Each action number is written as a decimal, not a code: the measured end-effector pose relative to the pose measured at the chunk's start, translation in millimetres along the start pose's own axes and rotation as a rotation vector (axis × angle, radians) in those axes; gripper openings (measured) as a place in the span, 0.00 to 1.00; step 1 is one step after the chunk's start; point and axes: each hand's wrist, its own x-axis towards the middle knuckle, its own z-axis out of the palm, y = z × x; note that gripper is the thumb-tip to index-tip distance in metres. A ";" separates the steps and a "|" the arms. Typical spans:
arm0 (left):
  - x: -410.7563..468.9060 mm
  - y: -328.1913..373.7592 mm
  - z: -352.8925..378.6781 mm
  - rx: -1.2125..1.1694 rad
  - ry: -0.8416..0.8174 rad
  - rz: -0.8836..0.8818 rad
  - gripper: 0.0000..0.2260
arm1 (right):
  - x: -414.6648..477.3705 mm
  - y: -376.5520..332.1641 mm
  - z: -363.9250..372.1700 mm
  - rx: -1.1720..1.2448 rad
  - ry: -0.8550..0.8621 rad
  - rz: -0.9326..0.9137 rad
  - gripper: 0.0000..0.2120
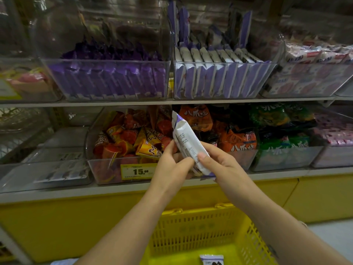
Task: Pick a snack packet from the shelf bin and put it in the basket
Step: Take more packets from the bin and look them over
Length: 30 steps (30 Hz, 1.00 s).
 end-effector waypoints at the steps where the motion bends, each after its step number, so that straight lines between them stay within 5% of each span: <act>1: -0.2 0.5 -2.0 -0.001 0.002 -0.013 0.22 | -1.3 0.4 -1.1 0.011 -0.007 0.009 0.13; 5: -0.5 2.0 -10.2 0.003 -0.002 -0.084 0.10 | -4.9 0.6 -5.9 0.065 -0.039 0.059 0.17; 12: 1.1 3.9 -15.4 0.039 -0.022 -0.099 0.22 | -12.4 -0.7 -8.0 0.152 -0.100 0.117 0.16; 17: -2.4 4.7 -12.3 0.086 0.003 -0.111 0.18 | -15.4 2.5 -9.8 0.253 -0.076 0.184 0.15; 21: -10.3 12.3 -3.8 0.061 -0.061 -0.010 0.15 | -13.3 -8.0 -13.8 0.535 -0.020 0.235 0.19; 24: -15.1 17.9 -0.6 0.029 -0.129 0.092 0.23 | -11.5 -23.5 -16.7 0.582 0.014 0.203 0.17; 28: -14.4 40.5 1.4 0.031 0.042 0.246 0.26 | -7.6 -40.7 -25.2 0.014 0.273 0.001 0.23; 30: -12.3 57.0 4.0 0.109 0.100 0.295 0.25 | -8.7 -54.6 -31.1 -0.389 0.236 -0.228 0.29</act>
